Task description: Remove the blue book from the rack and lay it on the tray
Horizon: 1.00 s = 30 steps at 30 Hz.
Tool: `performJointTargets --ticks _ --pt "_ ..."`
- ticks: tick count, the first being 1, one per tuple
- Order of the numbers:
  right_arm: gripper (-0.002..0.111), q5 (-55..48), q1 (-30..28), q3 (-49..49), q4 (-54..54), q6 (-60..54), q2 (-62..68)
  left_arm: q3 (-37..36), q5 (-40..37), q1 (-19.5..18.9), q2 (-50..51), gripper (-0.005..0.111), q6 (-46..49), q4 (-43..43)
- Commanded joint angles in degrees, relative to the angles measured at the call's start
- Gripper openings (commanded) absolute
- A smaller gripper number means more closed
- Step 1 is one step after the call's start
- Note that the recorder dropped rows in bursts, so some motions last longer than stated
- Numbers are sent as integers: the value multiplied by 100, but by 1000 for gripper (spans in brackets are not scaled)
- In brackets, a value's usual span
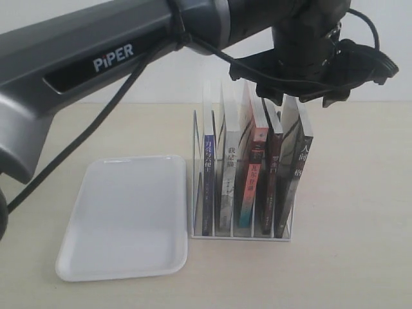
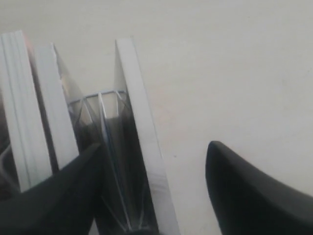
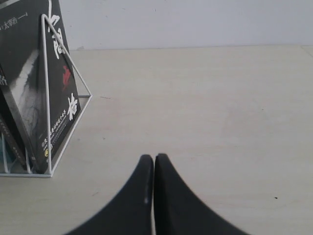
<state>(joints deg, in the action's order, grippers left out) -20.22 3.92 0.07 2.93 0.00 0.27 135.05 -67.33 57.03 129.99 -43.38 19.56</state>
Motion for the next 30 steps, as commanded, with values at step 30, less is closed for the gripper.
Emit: performJointTargets --ticks 30 --pt "0 27 -38 -7 -3 0 -27 -1778 -263 -84 -1743 54 287 697"
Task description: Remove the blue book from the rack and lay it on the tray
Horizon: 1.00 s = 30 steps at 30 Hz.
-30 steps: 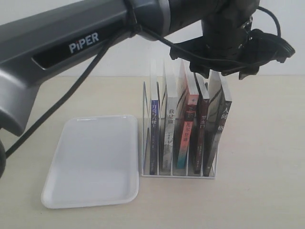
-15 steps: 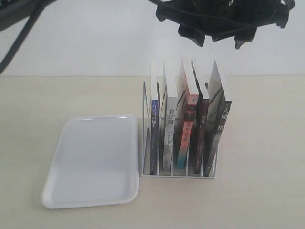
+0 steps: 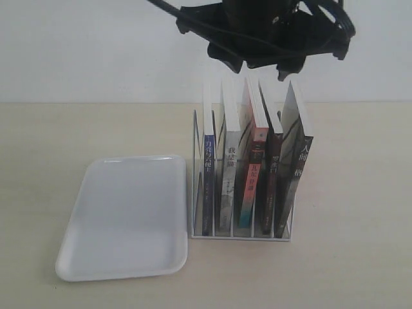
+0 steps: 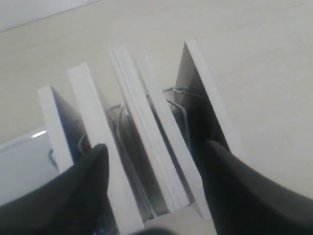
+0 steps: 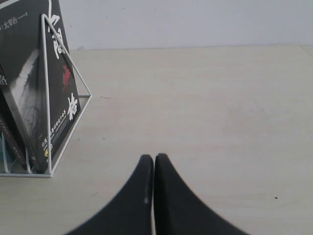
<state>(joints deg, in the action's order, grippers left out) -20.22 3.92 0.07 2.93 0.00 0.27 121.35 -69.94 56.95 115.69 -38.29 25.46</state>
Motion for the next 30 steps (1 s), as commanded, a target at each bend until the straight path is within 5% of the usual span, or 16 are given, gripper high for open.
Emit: performJointTargets --ticks 1,11,18,24,30 --pt "0 27 -38 -7 -3 0 -27 -517 -2 -111 -363 54 -236 96" --pt "0 27 -38 -7 -3 0 -27 -858 -2 -110 -430 52 -332 197" --pt "0 38 -38 -7 -27 0 -27 -1004 -2 -110 -430 12 -912 325" --pt "0 67 -38 -7 -41 0 -27 -1098 -2 -110 -163 12 -969 326" --pt "0 67 -38 -7 -41 0 -27 -1098 -2 -110 -135 40 -969 291"
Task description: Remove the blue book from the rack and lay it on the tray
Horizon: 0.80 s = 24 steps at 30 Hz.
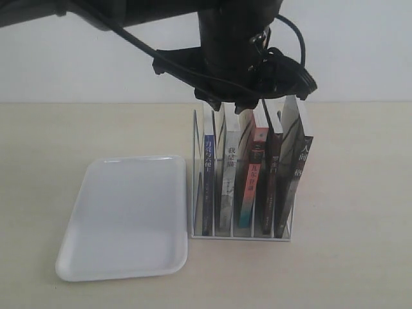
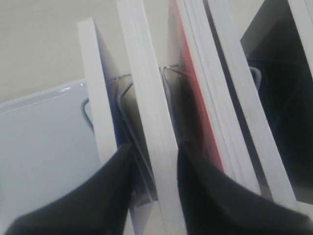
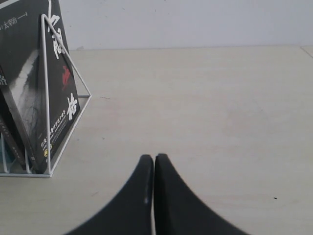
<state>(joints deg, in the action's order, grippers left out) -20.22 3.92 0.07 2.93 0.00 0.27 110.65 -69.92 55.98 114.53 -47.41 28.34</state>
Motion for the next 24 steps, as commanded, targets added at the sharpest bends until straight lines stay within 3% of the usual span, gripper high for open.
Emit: performJointTargets --ticks 1,24 --pt "0 67 -38 -7 -41 0 -27 -29 -4 -13 -19 42 -58 -7" --pt "0 67 -38 -7 -41 0 -27 -29 198 -13 249 43 -16 -47"
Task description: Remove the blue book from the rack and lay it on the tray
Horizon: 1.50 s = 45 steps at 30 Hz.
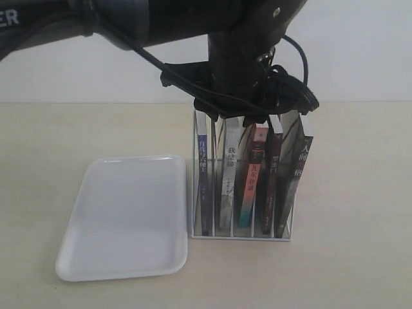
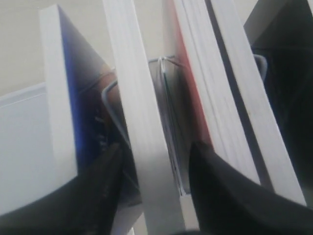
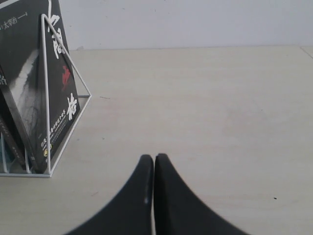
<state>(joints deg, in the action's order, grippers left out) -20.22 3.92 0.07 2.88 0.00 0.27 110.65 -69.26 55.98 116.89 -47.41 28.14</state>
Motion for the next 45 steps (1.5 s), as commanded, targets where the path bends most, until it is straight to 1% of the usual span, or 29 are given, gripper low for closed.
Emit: performJointTargets --ticks 1,33,40,45 --pt "0 67 -38 -7 -37 0 -27 -29 133 -13 27 43 -16 -27" --pt "0 26 -38 -7 16 0 -27 -29 -25 -13 49 43 -39 -88" --pt "0 26 -38 -7 16 0 -27 -29 -25 -13 49 39 -12 -131" --pt "0 26 -38 -7 16 0 -27 -29 8 -13 49 38 -12 -131"
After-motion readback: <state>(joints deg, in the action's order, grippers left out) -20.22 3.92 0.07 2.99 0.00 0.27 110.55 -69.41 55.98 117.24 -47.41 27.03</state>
